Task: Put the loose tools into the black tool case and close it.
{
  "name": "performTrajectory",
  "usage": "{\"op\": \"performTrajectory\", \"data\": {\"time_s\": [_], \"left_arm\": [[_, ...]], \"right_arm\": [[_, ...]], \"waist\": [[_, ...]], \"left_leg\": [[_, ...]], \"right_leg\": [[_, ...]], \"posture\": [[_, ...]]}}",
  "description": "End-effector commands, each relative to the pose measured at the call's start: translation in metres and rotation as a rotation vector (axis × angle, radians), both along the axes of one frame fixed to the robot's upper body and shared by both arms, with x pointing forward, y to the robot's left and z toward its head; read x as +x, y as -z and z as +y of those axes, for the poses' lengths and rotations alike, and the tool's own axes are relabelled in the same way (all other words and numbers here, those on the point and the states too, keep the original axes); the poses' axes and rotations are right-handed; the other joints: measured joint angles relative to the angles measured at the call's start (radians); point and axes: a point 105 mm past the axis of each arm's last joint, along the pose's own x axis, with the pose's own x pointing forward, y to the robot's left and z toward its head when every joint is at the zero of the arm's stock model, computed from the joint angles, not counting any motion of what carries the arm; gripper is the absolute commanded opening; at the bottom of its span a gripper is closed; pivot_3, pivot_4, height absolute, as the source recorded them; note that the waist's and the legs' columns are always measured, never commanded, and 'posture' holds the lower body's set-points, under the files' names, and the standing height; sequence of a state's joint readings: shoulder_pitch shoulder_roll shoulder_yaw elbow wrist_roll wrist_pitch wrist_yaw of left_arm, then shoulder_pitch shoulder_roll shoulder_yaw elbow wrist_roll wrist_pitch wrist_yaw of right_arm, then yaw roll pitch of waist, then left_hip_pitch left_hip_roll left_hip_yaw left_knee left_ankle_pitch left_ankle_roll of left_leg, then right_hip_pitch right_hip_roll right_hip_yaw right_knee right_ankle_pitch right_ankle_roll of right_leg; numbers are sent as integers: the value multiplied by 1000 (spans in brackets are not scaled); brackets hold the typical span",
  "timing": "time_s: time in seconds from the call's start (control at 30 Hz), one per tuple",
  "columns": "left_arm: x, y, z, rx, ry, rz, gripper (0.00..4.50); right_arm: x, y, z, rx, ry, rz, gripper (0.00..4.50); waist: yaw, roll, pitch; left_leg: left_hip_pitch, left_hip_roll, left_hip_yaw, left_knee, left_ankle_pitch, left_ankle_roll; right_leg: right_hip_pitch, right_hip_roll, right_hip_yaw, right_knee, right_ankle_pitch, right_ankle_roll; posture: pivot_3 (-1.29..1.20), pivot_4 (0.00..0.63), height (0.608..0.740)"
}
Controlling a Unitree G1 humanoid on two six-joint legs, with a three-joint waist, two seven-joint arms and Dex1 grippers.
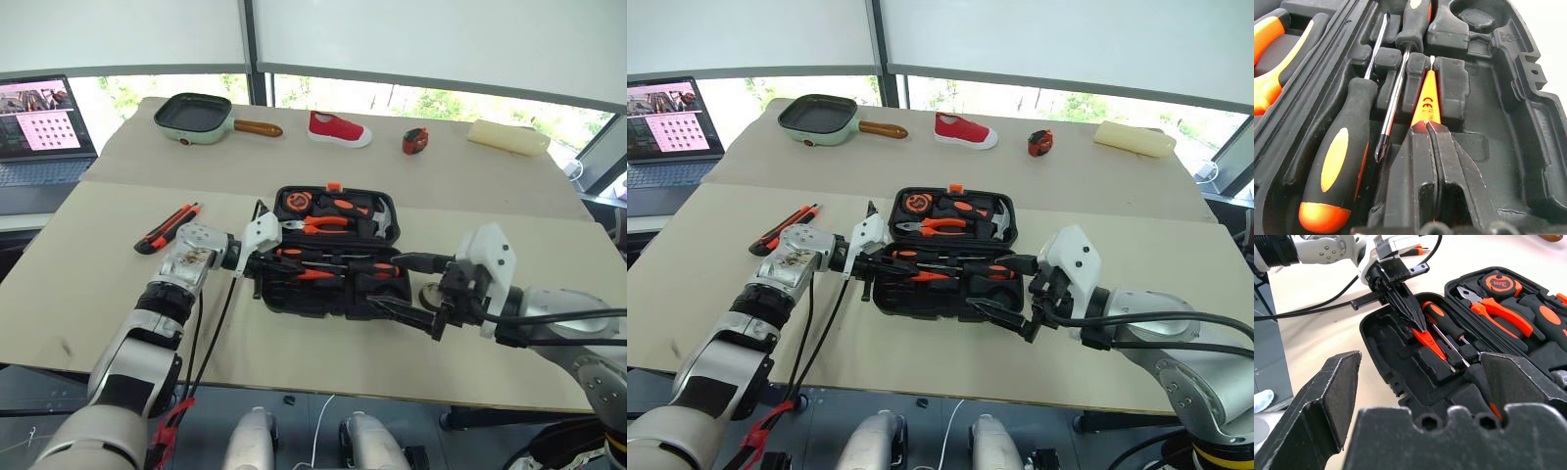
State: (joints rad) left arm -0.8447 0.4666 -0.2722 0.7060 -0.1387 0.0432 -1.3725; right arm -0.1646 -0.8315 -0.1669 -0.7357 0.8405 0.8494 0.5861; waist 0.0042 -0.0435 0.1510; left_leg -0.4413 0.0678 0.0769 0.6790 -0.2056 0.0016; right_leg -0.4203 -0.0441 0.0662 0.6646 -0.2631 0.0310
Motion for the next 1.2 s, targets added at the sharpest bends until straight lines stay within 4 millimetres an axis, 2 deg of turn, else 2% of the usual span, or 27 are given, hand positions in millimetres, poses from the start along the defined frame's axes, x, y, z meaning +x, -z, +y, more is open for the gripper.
{"op": "performTrajectory", "data": {"time_s": [0.03, 0.47, 0.6, 0.67, 0.77, 0.83, 0.9, 1.0, 1.03, 1.1, 1.13, 1.2], "left_arm": [[-5, 20, 2, 50, -3, 46, 57], [3, 16, 0, 23, -49, 33, 57], [1, -2, 0, -28, -24, -2, 57], [-4, -23, 4, -72, -2, -23, 57], [-15, -59, 18, -130, 1, -47, 745], [-26, -78, 36, -134, -16, -78, 1471], [-32, -88, 52, -128, -75, -109, 2221], [-41, -94, 78, -122, -192, -118, 3421], [-44, -94, 86, -124, -229, -118, 3966], [-52, -94, 100, -133, -303, -104, 4474], [-56, -92, 107, -133, -342, -101, 4474], [-69, -82, 136, -106, -489, -96, 4474]], "right_arm": [[-3, -7, 1, 2, -5, -30, 4500], [-2, -7, 1, -1, -9, -31, 4500], [-2, -7, 1, -3, -6, -32, 4500], [-1, -7, -4, -11, 19, -31, 4500], [-8, 1, -22, -57, 81, -7, 4500], [-17, 8, -41, -89, 142, 28, 4500], [-23, 11, -55, -95, 194, 49, 4500], [-31, 8, -63, -75, 215, 62, 4500], [-32, 6, -64, -65, 210, 63, 4500], [-33, 1, -61, -45, 184, 60, 4500], [-32, -2, -59, -36, 166, 55, 4500], [-22, -10, -49, -30, 98, 36, 4500]], "waist": [[0, 0, 0], [4, 1, -1], [4, 1, -1], [3, 1, -1], [-1, 1, -1], [-1, 1, -1], [-2, 1, -1], [-7, 2, -2], [-10, 2, -2], [-17, 2, -2], [-18, 2, -1], [-27, 2, -1]], "left_leg": [[0, 0, 0, 0, 0, 0], [1, 0, 0, 0, 0, 0], [1, 0, 0, 0, 0, 0], [1, 0, 0, 0, 0, 0], [-1, 1, 0, -1, 0, 0], [-2, 1, 0, -1, 0, 0], [-1, 1, -1, -1, 0, 0], [2, 1, 0, -1, 0, 0], [3, 1, 0, -1, 0, 0], [4, 1, 0, -1, 0, -1], [5, 2, 0, -1, 1, 0], [5, 2, 0, -1, 1, -1]], "right_leg": [[0, 0, 0, 0, 0, 0], [1, 0, 0, 0, 0, 0], [1, 0, 0, 0, 0, 0], [0, 0, 0, 0, 0, 0], [-2, 0, 0, 0, 0, 0], [-2, 0, 0, 0, 0, 0], [-1, 0, 0, 0, 0, 0], [1, 0, 0, 0, 0, 0], [1, 0, 0, 0, 0, 0], [2, 0, 0, 0, 0, 0], [2, 0, 0, 0, 0, 0], [2, 0, 1, 0, 0, 0]], "posture": [[0, 150, 740], [0, 150, 740], [0, 150, 740], [0, 150, 740], [0, 150, 740], [0, 150, 740], [0, 150, 740], [0, 150, 740], [0, 150, 740], [0, 150, 740], [0, 150, 740], [0, 150, 740]]}}
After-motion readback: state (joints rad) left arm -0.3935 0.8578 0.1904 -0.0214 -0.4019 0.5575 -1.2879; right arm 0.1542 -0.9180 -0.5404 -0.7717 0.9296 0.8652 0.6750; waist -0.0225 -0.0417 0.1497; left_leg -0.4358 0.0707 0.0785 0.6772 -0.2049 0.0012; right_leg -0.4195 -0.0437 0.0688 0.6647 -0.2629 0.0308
